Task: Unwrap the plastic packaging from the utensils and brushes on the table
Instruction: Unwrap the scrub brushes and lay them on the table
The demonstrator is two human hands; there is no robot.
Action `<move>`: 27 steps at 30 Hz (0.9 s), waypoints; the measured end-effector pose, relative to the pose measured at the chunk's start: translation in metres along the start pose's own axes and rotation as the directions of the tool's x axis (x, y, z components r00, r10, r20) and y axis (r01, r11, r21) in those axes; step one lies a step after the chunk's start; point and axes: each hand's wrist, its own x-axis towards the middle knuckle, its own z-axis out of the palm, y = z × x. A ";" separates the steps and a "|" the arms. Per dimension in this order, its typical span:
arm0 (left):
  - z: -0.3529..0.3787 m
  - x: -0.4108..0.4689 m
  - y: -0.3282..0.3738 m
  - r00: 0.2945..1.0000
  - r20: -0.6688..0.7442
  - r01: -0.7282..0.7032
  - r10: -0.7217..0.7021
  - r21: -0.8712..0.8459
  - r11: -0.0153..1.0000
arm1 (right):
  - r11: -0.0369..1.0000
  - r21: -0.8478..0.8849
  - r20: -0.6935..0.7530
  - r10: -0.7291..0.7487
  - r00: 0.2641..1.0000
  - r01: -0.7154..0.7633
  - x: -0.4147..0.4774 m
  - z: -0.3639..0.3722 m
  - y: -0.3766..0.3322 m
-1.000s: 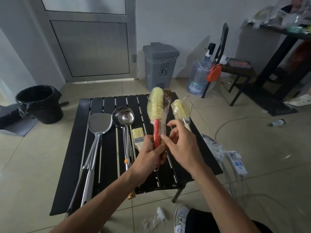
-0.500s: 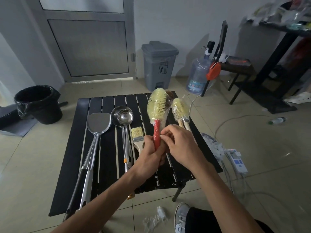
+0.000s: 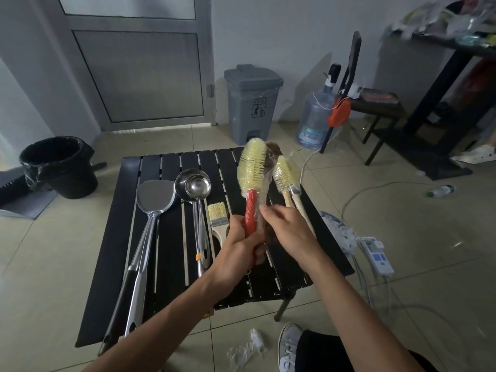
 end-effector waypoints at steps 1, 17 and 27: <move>0.000 0.000 0.000 1.000 0.019 0.000 0.001 -0.072 0.997 | 0.991 0.126 0.058 0.044 0.997 -0.051 0.000 0.001 -0.001; -0.011 0.006 0.008 0.999 -0.030 0.022 -0.018 0.141 0.990 | 0.973 0.188 -0.092 -0.119 0.989 0.135 -0.005 0.010 -0.007; -0.011 0.001 0.010 0.989 -0.034 0.141 -0.145 -0.095 0.985 | 0.972 0.183 -0.084 -0.131 0.988 0.145 -0.002 0.018 -0.005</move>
